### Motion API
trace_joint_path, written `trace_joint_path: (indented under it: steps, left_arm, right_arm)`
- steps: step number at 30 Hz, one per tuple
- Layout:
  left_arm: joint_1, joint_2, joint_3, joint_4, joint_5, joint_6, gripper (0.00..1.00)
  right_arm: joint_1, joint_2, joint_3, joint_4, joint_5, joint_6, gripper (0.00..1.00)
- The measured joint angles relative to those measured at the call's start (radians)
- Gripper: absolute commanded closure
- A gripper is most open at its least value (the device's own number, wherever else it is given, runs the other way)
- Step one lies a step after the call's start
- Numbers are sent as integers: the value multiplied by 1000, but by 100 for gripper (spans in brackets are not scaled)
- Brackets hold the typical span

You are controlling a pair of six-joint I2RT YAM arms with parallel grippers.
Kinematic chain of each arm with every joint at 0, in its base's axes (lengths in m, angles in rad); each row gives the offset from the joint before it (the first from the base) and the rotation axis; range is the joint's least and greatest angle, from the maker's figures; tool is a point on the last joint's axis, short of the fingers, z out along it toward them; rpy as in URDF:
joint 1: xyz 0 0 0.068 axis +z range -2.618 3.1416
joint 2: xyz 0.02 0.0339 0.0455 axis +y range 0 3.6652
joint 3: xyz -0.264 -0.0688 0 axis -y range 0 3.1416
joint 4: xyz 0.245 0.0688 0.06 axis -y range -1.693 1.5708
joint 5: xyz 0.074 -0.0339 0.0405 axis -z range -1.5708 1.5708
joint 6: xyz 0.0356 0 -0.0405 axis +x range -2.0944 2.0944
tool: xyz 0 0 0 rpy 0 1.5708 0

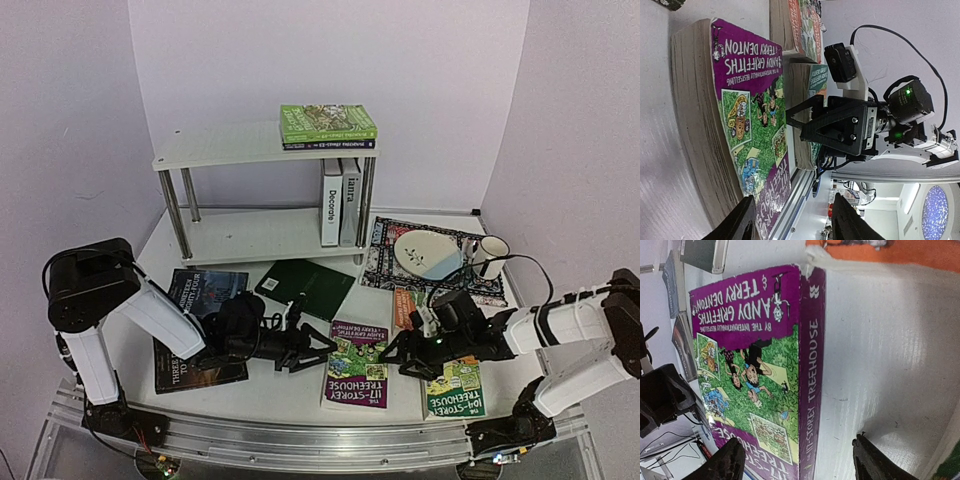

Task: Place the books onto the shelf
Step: Adjust the book at the center of the board.

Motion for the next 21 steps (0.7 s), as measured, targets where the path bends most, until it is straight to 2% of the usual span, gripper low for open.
trace_joint_path:
  steps: [6,8,9,11,17,21]
  left_arm:
    - [0,7,0,-58,-24,-10,28]
    - [0,7,2,-97,-35,-5,19]
    - [0,7,3,-118,-38,-3,7]
    - [0,7,7,-157,-44,3,3]
    - [-8,21,58,-210,-62,9,6]
    - [-16,56,99,-218,-60,10,20]
  right_arm:
    - [39,59,4,76,2,32,41]
    - [46,75,5,97,2,39,44]
    - [49,83,5,108,1,41,45]
    - [52,98,10,120,1,46,46]
    - [61,137,36,141,3,55,47]
    - [62,142,37,151,12,64,49]
